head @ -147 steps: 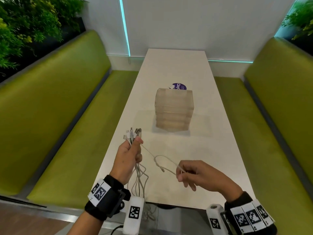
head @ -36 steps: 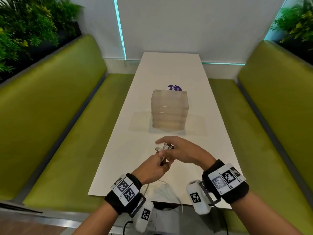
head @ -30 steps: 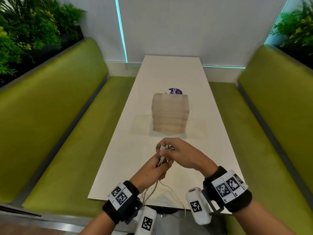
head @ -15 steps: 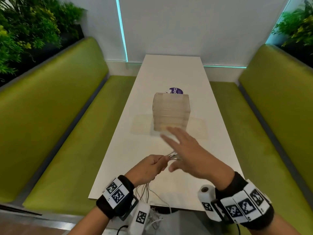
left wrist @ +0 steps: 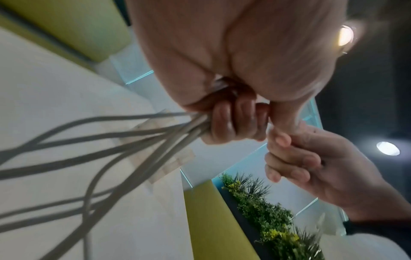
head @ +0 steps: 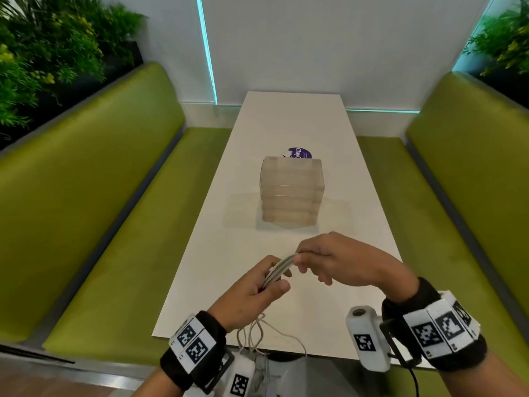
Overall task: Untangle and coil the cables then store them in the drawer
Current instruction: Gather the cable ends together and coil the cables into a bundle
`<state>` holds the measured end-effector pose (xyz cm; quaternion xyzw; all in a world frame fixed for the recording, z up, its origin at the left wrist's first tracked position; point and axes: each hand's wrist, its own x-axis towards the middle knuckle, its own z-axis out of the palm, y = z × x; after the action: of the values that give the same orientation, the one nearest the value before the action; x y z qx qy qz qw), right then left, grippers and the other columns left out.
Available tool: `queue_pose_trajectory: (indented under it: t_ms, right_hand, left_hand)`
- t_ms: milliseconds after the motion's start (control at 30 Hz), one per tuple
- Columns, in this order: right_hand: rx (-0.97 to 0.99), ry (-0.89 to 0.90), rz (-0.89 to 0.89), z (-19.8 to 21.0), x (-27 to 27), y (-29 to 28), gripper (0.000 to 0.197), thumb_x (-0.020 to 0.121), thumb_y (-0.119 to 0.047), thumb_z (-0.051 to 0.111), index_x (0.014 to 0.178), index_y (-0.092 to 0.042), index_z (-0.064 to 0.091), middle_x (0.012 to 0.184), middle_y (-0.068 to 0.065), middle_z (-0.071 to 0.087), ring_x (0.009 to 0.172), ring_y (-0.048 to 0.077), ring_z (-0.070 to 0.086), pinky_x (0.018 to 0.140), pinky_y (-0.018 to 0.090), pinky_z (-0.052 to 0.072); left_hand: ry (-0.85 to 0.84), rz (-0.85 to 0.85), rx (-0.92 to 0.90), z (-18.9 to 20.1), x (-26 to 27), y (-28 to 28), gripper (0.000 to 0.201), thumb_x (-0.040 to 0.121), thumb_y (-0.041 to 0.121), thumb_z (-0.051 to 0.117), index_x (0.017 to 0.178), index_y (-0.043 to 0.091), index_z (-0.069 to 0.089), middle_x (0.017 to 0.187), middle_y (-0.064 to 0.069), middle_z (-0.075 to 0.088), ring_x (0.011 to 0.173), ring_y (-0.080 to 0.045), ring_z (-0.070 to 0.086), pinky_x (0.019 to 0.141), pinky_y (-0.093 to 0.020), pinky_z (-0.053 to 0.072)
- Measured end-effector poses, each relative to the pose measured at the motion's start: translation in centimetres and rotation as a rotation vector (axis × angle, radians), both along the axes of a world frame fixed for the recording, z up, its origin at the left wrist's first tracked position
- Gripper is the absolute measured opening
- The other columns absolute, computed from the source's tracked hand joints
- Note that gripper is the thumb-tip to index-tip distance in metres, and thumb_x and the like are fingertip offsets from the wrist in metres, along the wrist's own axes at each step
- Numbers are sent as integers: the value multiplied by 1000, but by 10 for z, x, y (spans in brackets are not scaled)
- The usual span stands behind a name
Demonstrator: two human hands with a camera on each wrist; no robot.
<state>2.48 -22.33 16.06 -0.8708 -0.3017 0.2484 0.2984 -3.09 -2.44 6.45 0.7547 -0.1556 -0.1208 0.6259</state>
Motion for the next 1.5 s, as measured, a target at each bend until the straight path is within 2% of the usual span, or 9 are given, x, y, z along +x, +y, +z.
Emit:
queue_pose_trajectory:
  t_ms: [233,467,667,767,867,967,1100,1233,1500]
  right_hand:
    - [146,15,-138,-3,-2,1,30,98,-34,47,73,-21,59,50,-8,52,56,11,55,65,32,48]
    - [205,122,-188,-61,-14,31,29,100,-33,40,96,-8,55,58,-7,55,55,9,55,68,32,48]
    - [176,212,-179,-73,-22,49,34,100,-26,40,67,-19,48,62,-7,54,60,10,52,64,17,43]
    - [69,137,-147,-78,-18,50,22,99,-33,41,87,-17,51,79,1,54,69,16,51,69,28,43]
    - [185,119,-155,-83,-17,47,34,95,-33,52,117,-7,52,105,6,50,87,15,53,76,28,49]
    - [392,246,-130,-86,-25,40,26,97,-23,49,104,-3,64,87,-15,61,83,-9,56,81,19,44]
    - [581,391,-80,-102,-39,35,31,100,-18,43,80,-8,64,74,-5,66,79,15,66,89,41,51]
    - [644,424,-139,-101,-48,44,32,98,-23,40,68,-15,50,56,-9,49,59,9,55,64,18,45]
    - [842,529,-222,-101,-54,53,33,96,-29,40,69,-14,51,53,-7,47,57,13,51,68,24,49]
  left_hand:
    - [-75,168,-30,0,3,-5,28,90,48,48,77,23,55,56,3,56,55,-18,52,58,-35,43]
    - [-132,396,-273,17,30,-17,20,97,16,47,96,3,63,96,-12,72,95,-27,70,86,-37,55]
    - [-13,336,-273,29,35,-29,24,100,9,42,90,7,64,70,-1,61,68,-16,63,72,-36,56]
    - [113,321,-342,28,34,-30,27,100,11,40,81,11,59,63,0,48,57,-15,49,50,-25,48]
    - [192,284,-471,26,33,-29,31,100,12,40,75,12,58,60,-1,44,52,-15,41,52,-25,42]
    - [308,215,-635,30,30,-28,27,98,10,39,77,8,54,58,1,44,47,-9,33,47,-21,36]
    - [378,75,-636,32,27,-25,22,91,7,43,74,11,56,58,1,39,48,-9,27,46,-21,26]
    - [400,48,-583,39,27,-23,24,83,7,41,68,14,57,56,3,38,47,-8,24,43,-19,25]
    - [257,58,-447,46,27,-22,21,92,28,47,86,13,61,65,0,53,53,-13,45,52,-22,40]
